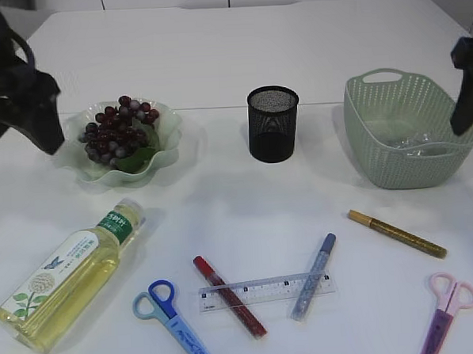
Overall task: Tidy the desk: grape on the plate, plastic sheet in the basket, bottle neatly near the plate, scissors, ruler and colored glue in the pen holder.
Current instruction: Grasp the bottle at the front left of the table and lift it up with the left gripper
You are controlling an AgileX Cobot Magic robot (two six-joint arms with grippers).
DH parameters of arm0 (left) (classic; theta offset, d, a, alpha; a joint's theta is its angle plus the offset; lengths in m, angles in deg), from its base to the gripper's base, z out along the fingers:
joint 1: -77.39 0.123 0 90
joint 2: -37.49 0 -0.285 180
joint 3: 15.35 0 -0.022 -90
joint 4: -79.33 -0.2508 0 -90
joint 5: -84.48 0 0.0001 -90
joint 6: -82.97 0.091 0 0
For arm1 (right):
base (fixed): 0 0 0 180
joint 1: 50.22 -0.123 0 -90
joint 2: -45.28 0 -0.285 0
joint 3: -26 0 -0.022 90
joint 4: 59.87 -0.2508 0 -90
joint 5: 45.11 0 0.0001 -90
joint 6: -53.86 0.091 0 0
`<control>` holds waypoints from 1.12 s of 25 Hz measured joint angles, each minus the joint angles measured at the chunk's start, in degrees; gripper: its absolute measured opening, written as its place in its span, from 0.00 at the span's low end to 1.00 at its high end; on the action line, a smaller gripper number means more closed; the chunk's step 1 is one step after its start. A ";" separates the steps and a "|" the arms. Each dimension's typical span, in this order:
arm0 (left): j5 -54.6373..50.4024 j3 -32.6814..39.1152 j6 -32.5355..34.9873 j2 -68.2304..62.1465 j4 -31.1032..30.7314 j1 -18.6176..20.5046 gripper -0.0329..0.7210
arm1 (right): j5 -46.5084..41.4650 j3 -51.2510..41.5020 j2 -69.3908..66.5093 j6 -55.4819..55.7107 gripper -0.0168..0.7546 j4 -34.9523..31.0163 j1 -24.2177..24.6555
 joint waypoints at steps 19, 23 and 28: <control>8.57 14.20 0.00 -7.13 -2.43 -2.23 0.84 | 0.00 -15.69 17.46 -0.60 0.69 -1.34 0.00; 8.15 14.20 0.00 -7.40 -2.31 -2.23 0.81 | 0.00 -15.69 17.46 -0.67 0.69 -1.34 0.00; 10.38 14.20 0.00 -7.65 -0.18 -2.23 0.78 | 0.00 -15.69 17.46 -0.67 0.69 -1.34 0.00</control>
